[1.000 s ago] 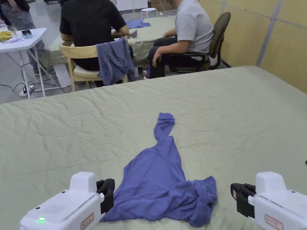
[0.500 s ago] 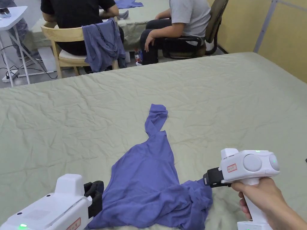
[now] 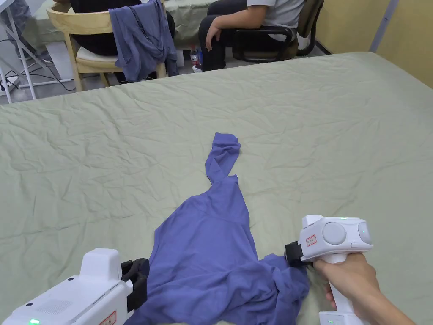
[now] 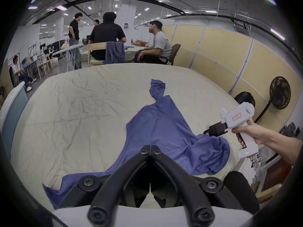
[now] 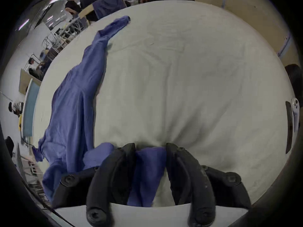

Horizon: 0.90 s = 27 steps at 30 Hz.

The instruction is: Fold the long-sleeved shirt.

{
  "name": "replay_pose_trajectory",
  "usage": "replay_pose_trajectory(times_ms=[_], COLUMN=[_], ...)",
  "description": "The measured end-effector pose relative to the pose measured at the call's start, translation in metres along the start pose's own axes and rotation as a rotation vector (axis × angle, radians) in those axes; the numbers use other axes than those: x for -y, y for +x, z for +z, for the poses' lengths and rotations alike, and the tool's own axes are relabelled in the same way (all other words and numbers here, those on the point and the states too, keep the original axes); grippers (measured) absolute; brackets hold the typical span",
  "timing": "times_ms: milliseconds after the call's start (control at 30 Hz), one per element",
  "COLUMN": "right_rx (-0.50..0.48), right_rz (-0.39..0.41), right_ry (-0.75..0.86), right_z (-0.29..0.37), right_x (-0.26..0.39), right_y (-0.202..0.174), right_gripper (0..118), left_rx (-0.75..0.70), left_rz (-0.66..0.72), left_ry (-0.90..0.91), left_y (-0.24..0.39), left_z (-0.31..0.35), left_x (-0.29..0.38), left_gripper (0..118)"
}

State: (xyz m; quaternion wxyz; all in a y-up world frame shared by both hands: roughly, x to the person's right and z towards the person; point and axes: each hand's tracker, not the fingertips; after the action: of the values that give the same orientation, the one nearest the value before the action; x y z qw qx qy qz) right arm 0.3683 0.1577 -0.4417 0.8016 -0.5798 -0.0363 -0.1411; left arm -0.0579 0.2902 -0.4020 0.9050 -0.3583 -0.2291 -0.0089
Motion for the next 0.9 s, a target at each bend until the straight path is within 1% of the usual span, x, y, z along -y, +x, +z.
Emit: replay_pose_trajectory(times_ms=[33, 67, 100, 133, 267, 400, 533, 600, 633, 667, 700, 733, 767, 833, 900], right_rx=[0.005, 0.013, 0.007, -0.032, -0.021, -0.041, -0.060, -0.085, -0.101, -0.105, -0.107, -0.109, -0.110, -0.107, -0.111], right_rz=[0.008, 0.015, 0.011, 0.000, 0.040, 0.051, 0.021, -0.013, -0.043, -0.048, -0.049, -0.049, -0.041, -0.026, -0.030], right_ry=[0.001, 0.014, 0.055, 0.065, 0.090, 0.115, 0.096, 0.093, 0.103, 0.100, 0.101, 0.100, 0.102, 0.100, 0.099], right_z=[0.001, 0.003, 0.007, 0.009, 0.018, 0.021, 0.007, 0.003, 0.003, 0.003, 0.003, 0.003, 0.002, 0.001, 0.000], right_x=[0.000, 0.001, 0.004, 0.005, 0.012, 0.015, 0.022, 0.027, 0.029, 0.028, 0.027, 0.027, 0.026, 0.025, 0.026], right_y=[0.002, 0.004, 0.007, 0.009, 0.006, 0.003, 0.010, 0.015, 0.018, 0.018, 0.019, 0.019, 0.018, 0.018, 0.020], right_gripper=[9, 3, 3, 3, 3, 3, 3, 3, 3, 3, 3, 3, 3, 3, 3], left_rx=[0.001, -0.003, -0.006, -0.010, -0.025, 0.027, 0.151, 0.160, 0.163, 0.159, 0.144, 0.122, 0.113, 0.127, 0.102], left_rz=[-0.001, -0.004, -0.012, -0.023, -0.056, -0.091, -0.142, -0.192, -0.228, -0.261, -0.296, -0.346, -0.359, -0.396, -0.459], left_ry=[-0.002, -0.005, -0.005, -0.004, 0.010, -0.042, -0.180, -0.250, -0.284, -0.332, -0.351, -0.378, -0.448, -0.512, -0.496], left_y=[0.001, 0.002, 0.004, 0.007, 0.011, 0.014, 0.015, 0.015, 0.015, 0.016, 0.020, 0.022, 0.023, 0.018, 0.015], left_z=[-0.003, -0.004, -0.007, -0.009, -0.036, -0.098, -0.177, -0.216, -0.230, -0.249, -0.260, -0.277, -0.292, -0.317, -0.329], left_x=[0.000, -0.001, -0.003, -0.006, -0.029, -0.078, -0.127, -0.142, -0.146, -0.150, -0.150, -0.149, -0.145, -0.135, -0.125], left_gripper=[0, 0, 0, 0, 0, 0, 0, 0, 0, 5, 19, 51, 59, 57, 57])
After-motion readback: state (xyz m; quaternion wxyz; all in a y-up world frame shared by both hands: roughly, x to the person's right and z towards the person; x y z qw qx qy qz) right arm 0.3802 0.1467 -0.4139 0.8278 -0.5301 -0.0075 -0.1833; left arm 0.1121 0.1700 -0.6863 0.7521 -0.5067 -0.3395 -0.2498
